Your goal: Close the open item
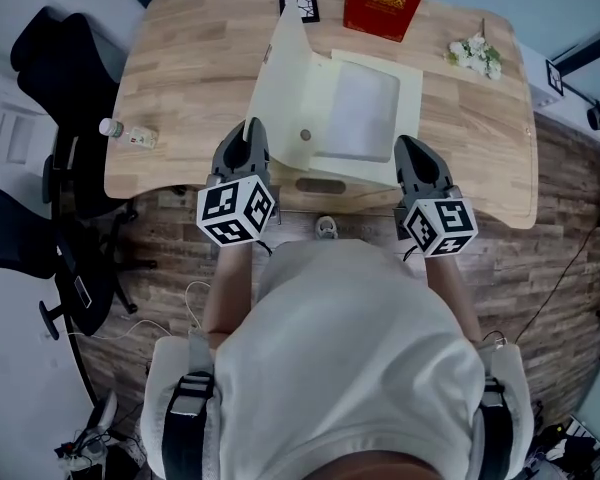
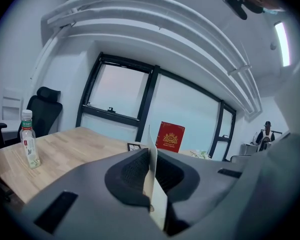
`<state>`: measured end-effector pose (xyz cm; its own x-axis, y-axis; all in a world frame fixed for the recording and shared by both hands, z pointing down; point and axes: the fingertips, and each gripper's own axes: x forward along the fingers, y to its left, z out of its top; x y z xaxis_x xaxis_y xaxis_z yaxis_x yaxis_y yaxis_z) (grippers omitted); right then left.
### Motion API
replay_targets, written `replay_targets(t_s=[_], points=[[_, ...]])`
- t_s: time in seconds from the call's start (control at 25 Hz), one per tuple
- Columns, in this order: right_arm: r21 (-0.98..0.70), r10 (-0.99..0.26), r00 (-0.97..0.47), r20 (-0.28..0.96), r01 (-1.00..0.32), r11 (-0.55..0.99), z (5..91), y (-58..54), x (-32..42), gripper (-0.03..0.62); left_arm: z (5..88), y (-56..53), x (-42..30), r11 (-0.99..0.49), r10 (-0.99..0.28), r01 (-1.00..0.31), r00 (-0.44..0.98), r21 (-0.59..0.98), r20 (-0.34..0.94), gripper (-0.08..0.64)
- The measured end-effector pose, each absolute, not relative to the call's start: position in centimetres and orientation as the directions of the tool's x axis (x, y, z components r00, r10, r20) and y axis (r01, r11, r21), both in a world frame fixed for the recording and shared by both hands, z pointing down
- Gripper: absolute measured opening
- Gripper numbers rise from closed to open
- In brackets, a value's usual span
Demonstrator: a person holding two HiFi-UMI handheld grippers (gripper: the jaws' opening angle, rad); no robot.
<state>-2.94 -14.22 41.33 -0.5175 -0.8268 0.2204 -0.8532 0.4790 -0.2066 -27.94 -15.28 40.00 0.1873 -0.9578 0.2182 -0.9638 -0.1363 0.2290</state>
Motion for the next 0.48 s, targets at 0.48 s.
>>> replay_targets(t_s=[0.48], points=[[-0.200,-0.842,-0.459,0.283,-0.887,0.416,43.8,-13.7,0.0,0.020,39.5,-15.1,-26.3,-0.167,-0.954,-0.962,0.212,0.214,0.211,0.029]])
